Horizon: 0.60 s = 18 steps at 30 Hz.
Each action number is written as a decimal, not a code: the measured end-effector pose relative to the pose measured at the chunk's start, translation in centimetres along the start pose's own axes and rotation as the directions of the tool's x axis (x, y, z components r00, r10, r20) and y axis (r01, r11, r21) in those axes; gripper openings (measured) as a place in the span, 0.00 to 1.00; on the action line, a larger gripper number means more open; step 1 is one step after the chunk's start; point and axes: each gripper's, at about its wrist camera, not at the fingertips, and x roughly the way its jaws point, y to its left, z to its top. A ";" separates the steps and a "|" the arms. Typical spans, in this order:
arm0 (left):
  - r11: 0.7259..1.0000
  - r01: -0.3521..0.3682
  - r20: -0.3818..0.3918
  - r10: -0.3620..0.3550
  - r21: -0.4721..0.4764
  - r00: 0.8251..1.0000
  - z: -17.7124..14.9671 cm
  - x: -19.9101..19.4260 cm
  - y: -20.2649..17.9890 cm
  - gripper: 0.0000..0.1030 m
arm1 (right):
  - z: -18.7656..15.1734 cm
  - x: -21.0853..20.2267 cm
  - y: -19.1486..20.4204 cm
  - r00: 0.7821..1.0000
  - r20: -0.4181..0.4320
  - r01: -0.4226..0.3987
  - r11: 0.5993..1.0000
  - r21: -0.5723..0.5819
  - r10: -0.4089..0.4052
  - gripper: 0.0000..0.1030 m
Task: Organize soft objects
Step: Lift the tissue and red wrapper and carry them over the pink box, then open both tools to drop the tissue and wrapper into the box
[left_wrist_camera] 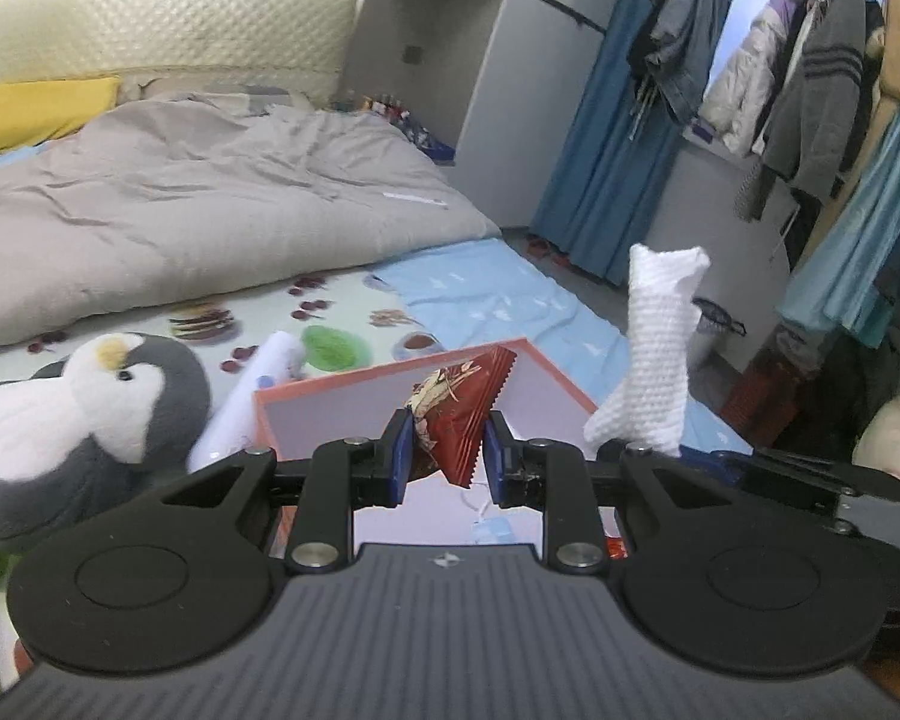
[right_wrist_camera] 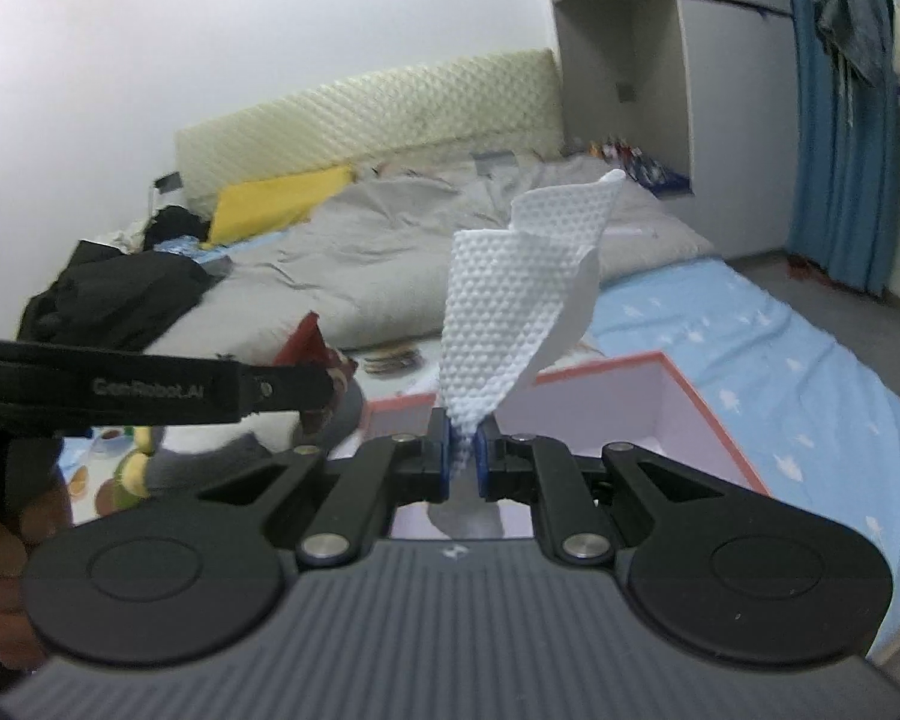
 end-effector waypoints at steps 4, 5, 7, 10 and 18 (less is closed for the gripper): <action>1.000 0.019 -0.051 -0.019 -0.002 0.999 0.0 3.2 -1.0 0.28 | -1.0 1.3 -2.1 0.997 -0.062 0.043 0.999 0.016 -0.042 0.11; 1.000 0.021 -0.064 -0.021 0.000 0.998 -0.1 4.0 -1.2 0.28 | -1.4 1.5 -2.5 0.996 -0.074 0.056 0.998 0.021 -0.054 0.11; 0.999 0.033 -0.102 -0.031 0.018 0.994 -0.5 5.8 -1.7 0.28 | -2.3 2.2 -3.9 0.990 -0.111 0.088 0.995 0.036 -0.084 0.12; 0.999 0.023 -0.147 -0.017 0.038 0.989 -1.6 8.2 -2.2 0.28 | -3.7 3.2 -5.1 0.981 -0.160 0.118 0.991 0.056 -0.108 0.12; 0.999 0.017 -0.240 -0.008 0.034 0.971 -4.8 11.9 -2.0 0.28 | -7.3 5.3 -7.3 0.961 -0.253 0.148 0.983 0.112 -0.116 0.13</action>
